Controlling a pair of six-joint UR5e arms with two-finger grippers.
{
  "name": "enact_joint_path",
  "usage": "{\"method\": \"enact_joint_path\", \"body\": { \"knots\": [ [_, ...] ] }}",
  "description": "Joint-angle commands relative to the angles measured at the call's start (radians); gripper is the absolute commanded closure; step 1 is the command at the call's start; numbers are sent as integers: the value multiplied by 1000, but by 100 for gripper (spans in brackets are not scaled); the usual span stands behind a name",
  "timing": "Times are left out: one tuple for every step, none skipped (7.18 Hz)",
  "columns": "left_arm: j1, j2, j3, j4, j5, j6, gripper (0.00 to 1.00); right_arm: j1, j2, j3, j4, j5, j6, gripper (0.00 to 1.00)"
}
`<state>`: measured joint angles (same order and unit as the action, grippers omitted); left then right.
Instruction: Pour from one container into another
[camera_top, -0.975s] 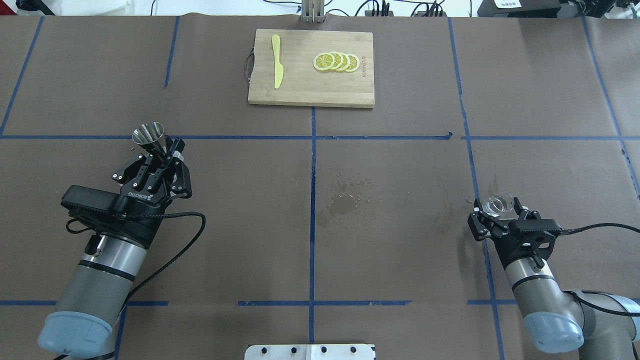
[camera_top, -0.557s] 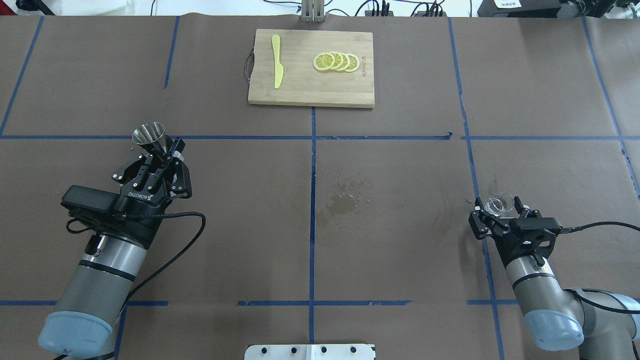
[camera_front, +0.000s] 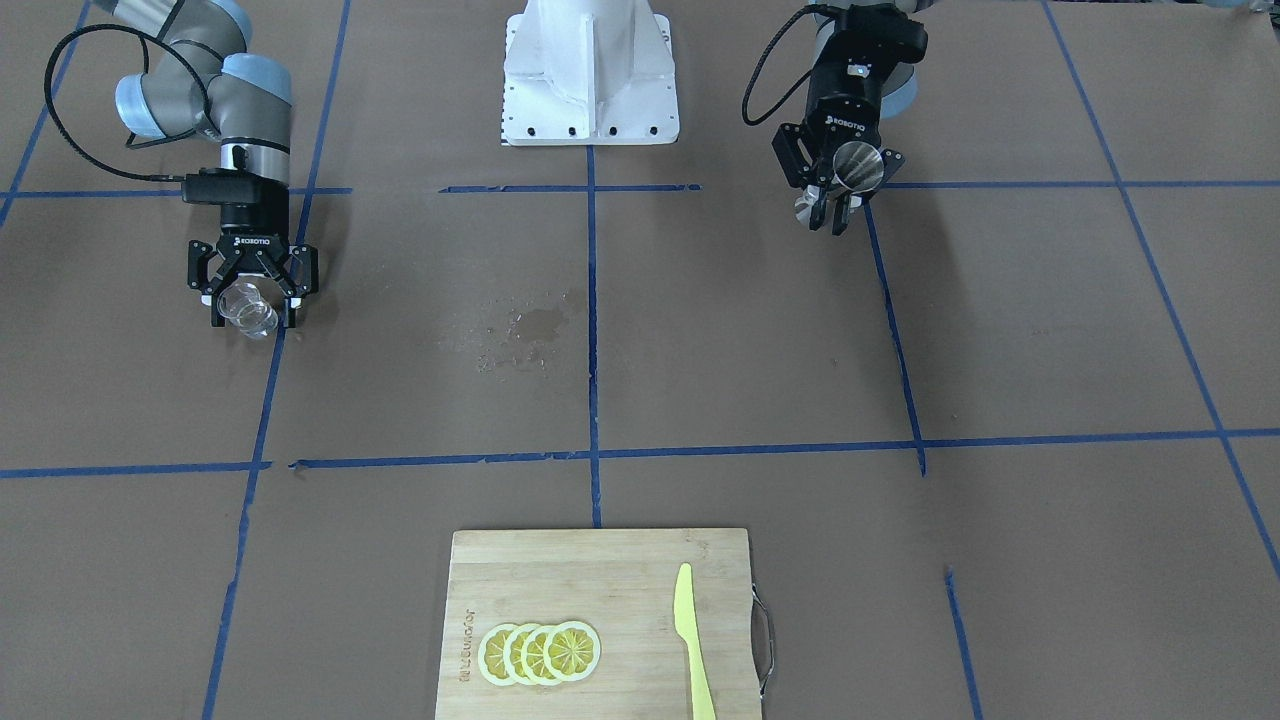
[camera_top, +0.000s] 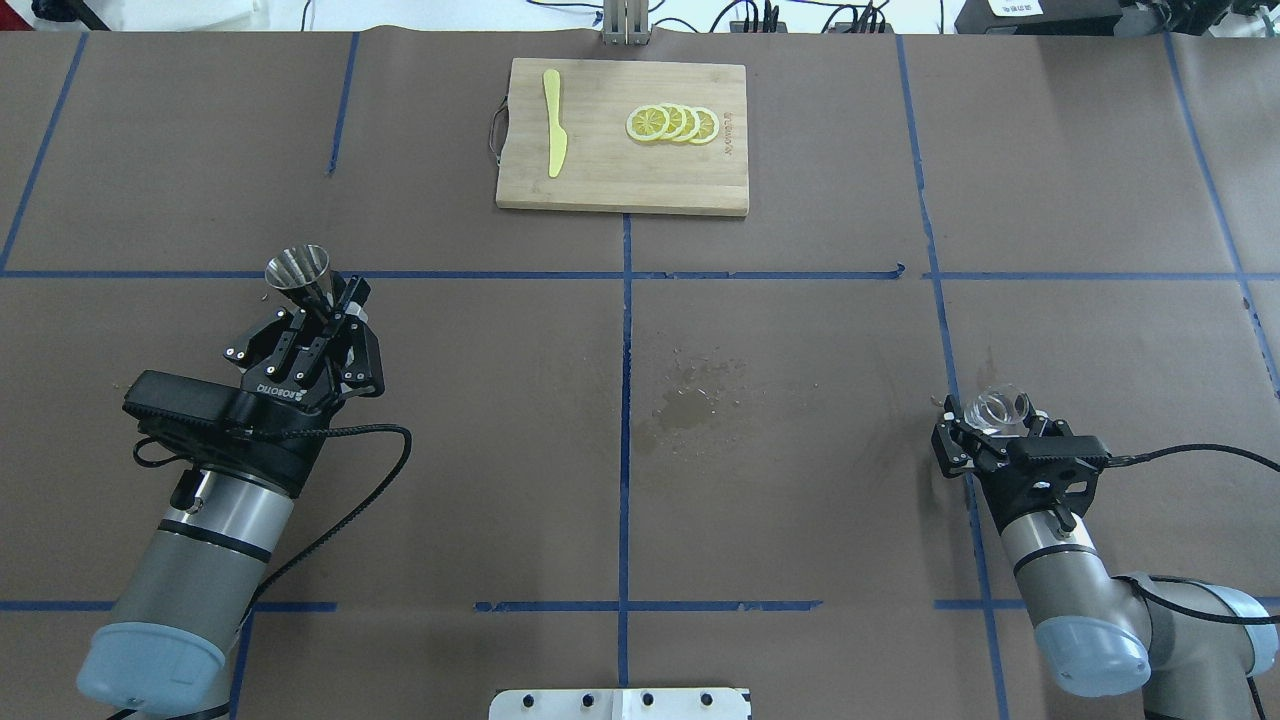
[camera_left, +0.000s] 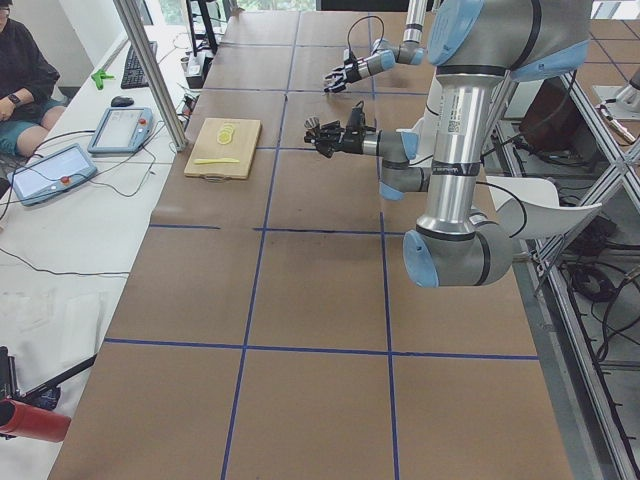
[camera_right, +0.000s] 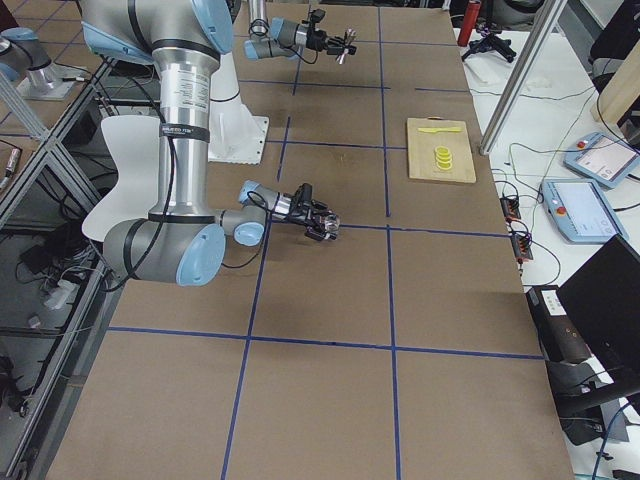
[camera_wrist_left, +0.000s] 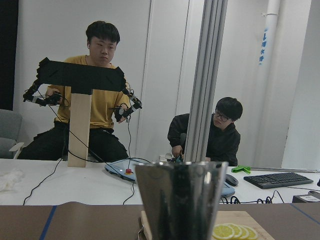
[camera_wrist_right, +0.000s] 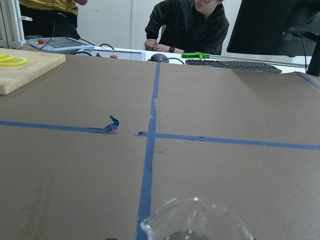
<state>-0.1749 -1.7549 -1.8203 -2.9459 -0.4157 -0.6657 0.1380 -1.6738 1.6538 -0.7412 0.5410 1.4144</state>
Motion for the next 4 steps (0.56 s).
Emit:
{"method": "enact_joint_path", "body": {
  "knots": [
    [0,0,-1,-1,0,0,100,9,0,6,2,5,0,64],
    [0,0,-1,-1,0,0,100,14,-4,14,6,13,0,96],
    [0,0,-2,-2,0,0,100,15,-18,26,69,14,-2,100],
    [0,-2,-4,-2,2,0,100,15,-30,30,121,17,-21,100]
  ]
}}
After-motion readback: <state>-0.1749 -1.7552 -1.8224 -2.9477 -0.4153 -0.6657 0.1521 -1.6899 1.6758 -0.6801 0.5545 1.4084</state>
